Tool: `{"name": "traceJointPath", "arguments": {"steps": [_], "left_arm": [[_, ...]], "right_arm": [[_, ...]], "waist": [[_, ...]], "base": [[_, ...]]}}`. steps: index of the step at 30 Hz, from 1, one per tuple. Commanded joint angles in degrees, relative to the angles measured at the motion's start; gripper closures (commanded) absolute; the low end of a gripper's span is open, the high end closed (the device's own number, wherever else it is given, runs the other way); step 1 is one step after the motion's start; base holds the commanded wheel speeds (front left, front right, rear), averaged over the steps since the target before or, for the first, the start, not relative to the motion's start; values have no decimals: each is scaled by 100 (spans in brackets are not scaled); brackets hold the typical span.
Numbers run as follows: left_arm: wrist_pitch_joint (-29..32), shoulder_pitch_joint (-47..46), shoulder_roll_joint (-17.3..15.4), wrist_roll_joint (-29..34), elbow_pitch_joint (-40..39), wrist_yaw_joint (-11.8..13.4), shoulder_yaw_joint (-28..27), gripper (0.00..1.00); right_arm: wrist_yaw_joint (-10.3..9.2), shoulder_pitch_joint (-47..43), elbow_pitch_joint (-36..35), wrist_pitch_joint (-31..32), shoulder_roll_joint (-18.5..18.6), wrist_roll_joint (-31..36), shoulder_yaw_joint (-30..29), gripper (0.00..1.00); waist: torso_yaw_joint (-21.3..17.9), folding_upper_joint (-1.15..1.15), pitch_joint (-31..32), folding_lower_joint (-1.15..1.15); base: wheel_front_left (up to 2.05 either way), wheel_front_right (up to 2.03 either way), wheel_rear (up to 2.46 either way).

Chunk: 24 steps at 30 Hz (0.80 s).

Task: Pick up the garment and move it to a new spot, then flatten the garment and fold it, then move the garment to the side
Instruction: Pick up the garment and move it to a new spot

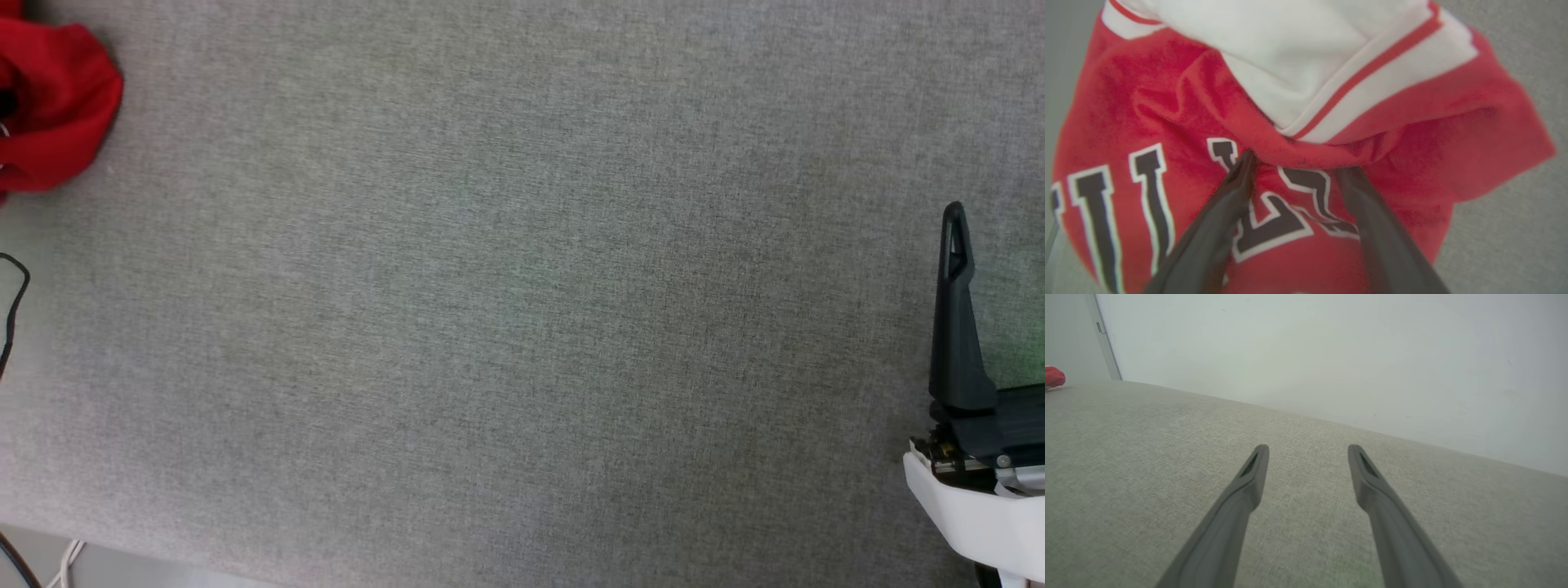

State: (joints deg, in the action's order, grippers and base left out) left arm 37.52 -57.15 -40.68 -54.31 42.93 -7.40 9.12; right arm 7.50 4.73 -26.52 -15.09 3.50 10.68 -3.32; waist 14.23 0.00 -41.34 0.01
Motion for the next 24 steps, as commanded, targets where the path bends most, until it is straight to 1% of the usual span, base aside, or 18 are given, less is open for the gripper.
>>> {"name": "traceJointPath", "arguments": {"steps": [1,3,7,8,9,13,16,20,24], "left_arm": [[80,44,8,-33,25,2,50,0],[356,58,35,-184,83,2,188,0],[533,75,93,-229,248,1,455,0],[493,58,88,-242,274,1,490,87],[485,36,83,-278,291,1,518,100],[217,-48,-55,-337,319,2,542,100],[-36,-120,-247,-279,300,2,600,100],[-329,-216,-434,-183,50,2,815,100],[-438,-320,-622,-189,-331,2,1054,100]], "right_arm": [[-2,82,-46,-12,29,41,-8,0],[-2,96,-80,-13,32,47,-3,0],[-2,121,-91,-12,28,59,21,0],[-2,128,-82,-12,24,62,23,0],[-2,135,-68,-13,19,62,29,0],[-2,125,1,-13,-10,29,58,0],[-2,139,80,-13,-24,-27,96,0],[-2,161,260,-13,-47,-125,159,0],[-2,101,452,-13,-58,-228,268,0]], "waist": [[-41,0,-63,-1],[-63,0,-122,-1],[-113,0,-155,-1],[-124,0,-145,-1],[-135,0,-128,-1],[-139,0,3,-1],[-140,0,181,-1],[-135,0,528,-1],[-148,0,947,-1]], "base": [[0,0,0],[0,0,0],[0,0,0],[0,0,0],[0,0,0],[0,0,0],[0,0,0],[0,0,0],[0,0,0]]}}
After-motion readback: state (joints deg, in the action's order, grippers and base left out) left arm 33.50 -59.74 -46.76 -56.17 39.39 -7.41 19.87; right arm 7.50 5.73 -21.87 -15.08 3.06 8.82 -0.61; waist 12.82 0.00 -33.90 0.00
